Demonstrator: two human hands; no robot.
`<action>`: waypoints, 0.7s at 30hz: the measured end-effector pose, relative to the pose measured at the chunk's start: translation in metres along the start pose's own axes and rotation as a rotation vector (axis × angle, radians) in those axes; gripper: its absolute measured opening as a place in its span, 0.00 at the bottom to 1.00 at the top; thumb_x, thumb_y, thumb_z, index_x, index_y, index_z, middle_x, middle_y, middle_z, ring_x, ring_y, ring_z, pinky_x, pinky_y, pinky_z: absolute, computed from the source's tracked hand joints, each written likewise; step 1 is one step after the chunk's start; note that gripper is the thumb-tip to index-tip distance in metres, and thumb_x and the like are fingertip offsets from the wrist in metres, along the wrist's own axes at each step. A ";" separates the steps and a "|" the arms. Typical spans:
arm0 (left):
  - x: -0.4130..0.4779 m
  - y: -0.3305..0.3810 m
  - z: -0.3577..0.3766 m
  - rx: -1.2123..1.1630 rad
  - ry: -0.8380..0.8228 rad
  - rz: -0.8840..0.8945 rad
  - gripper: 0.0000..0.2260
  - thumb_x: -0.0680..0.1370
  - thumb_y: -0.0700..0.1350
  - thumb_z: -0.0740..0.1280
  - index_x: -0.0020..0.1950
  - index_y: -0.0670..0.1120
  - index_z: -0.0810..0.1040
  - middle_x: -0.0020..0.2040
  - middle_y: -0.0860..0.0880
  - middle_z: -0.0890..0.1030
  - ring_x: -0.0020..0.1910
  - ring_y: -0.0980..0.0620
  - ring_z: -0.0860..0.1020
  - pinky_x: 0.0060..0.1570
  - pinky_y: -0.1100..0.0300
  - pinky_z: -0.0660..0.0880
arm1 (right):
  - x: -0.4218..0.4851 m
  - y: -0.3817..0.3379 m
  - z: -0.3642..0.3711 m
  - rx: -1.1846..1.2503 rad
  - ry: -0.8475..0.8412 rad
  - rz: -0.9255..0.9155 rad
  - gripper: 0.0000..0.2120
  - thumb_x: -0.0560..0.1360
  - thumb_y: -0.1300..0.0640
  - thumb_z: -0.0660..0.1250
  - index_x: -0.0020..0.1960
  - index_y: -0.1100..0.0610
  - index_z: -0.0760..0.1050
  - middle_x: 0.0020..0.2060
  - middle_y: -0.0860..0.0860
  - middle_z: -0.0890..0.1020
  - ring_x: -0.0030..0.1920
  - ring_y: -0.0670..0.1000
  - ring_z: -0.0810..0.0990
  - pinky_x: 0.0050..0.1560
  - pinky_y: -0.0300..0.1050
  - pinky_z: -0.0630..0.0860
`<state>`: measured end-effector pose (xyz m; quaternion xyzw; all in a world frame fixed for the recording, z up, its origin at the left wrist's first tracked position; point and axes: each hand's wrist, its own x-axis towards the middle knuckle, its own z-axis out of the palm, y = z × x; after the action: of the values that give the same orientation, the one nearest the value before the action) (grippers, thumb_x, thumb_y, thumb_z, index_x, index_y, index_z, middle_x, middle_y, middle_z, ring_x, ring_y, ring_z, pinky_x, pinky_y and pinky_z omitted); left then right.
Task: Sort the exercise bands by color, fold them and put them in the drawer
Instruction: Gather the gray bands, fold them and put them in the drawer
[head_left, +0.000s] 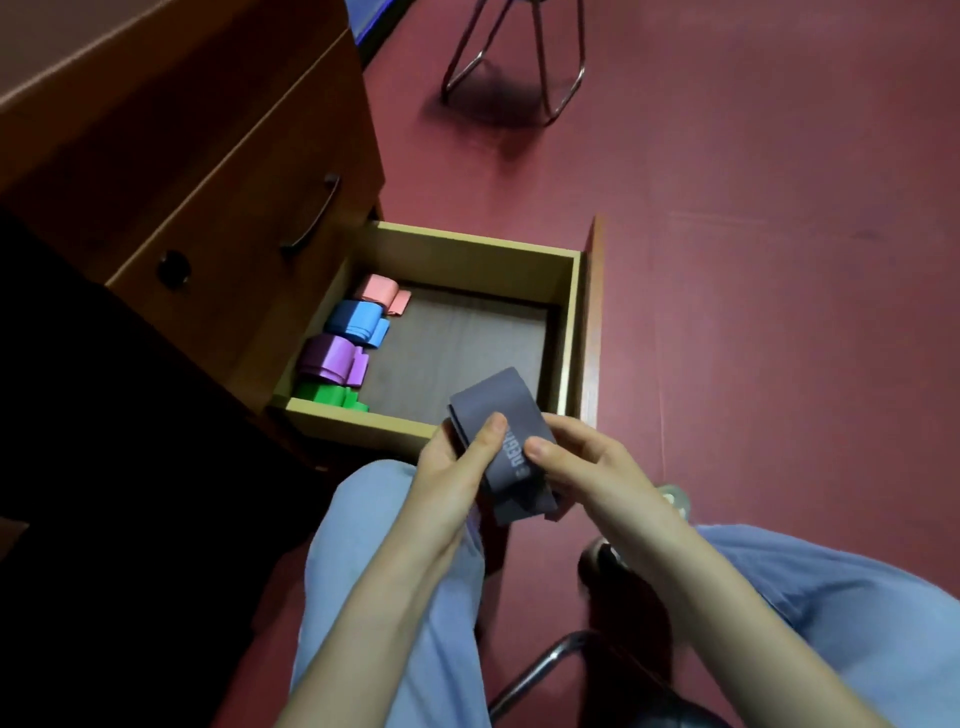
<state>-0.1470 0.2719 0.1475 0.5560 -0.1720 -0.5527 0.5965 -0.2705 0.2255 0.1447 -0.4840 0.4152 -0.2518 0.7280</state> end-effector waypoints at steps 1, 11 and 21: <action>0.017 0.003 -0.012 0.004 0.038 0.007 0.06 0.75 0.43 0.63 0.51 0.46 0.76 0.45 0.46 0.83 0.41 0.53 0.82 0.37 0.64 0.78 | 0.022 -0.002 0.006 -0.023 -0.025 0.017 0.12 0.74 0.60 0.65 0.57 0.55 0.76 0.38 0.44 0.82 0.33 0.37 0.80 0.29 0.27 0.72; 0.125 0.016 -0.063 -0.047 0.287 -0.069 0.10 0.76 0.47 0.63 0.55 0.45 0.76 0.53 0.42 0.81 0.52 0.46 0.79 0.56 0.50 0.76 | 0.172 0.009 0.038 -0.234 -0.162 0.146 0.15 0.67 0.46 0.68 0.50 0.52 0.78 0.48 0.50 0.81 0.52 0.50 0.79 0.56 0.46 0.71; 0.176 0.019 -0.124 0.308 0.484 0.001 0.29 0.75 0.40 0.64 0.73 0.46 0.55 0.62 0.48 0.69 0.59 0.53 0.70 0.56 0.60 0.66 | 0.253 0.056 0.045 -0.208 -0.201 0.380 0.07 0.75 0.58 0.62 0.38 0.55 0.74 0.34 0.51 0.74 0.36 0.47 0.73 0.36 0.34 0.73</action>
<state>0.0215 0.1767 0.0522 0.7558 -0.1068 -0.3710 0.5288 -0.1010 0.0759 0.0104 -0.4924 0.4479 -0.0165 0.7461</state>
